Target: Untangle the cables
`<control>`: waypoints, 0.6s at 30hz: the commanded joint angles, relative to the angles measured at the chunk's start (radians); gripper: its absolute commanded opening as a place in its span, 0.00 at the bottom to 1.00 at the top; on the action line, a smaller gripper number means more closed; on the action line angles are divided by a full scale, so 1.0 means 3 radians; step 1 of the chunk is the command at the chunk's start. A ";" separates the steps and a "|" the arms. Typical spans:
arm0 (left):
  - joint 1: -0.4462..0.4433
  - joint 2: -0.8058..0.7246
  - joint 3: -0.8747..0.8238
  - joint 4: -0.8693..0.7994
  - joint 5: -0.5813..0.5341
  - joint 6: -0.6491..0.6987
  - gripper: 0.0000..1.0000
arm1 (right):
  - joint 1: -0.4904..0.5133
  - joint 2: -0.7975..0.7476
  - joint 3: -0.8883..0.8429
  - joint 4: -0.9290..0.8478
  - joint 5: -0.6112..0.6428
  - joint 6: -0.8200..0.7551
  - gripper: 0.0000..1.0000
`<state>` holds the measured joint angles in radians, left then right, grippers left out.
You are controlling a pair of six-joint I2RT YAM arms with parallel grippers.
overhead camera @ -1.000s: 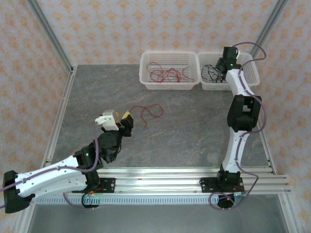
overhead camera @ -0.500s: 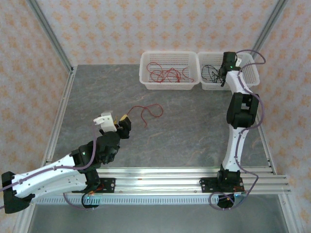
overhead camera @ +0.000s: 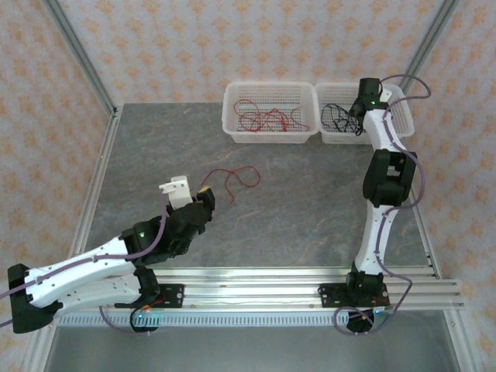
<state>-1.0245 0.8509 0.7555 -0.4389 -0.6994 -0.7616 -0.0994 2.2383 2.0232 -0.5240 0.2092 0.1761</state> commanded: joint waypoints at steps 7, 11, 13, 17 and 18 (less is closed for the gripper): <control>0.0481 0.0464 0.0074 0.0068 0.0933 -0.0020 0.51 | 0.0006 -0.1214 -0.1049 0.0318 -0.0453 0.0124 0.85; 0.0712 0.0746 0.0058 0.0356 0.1396 0.0056 0.52 | 0.0083 -0.1578 -0.1502 0.0380 -0.0671 0.0071 0.83; 0.0811 0.0928 0.0060 0.0536 0.1623 0.0092 0.56 | 0.0147 -0.1775 -0.1774 0.0435 -0.0690 0.0054 0.83; 0.0917 0.1310 0.0102 0.0827 0.1925 0.0130 0.65 | 0.0251 -0.2132 -0.2278 0.0577 -0.0762 0.0058 0.83; 0.0937 0.1429 0.0136 0.0846 0.1938 0.0135 0.66 | 0.0276 -0.2218 -0.2403 0.0616 -0.0778 0.0068 0.83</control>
<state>-0.7586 1.2236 0.7605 -0.2661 -0.2115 -0.7422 -0.0319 1.6382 1.3663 -0.3798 0.0021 0.1986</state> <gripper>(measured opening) 0.651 0.834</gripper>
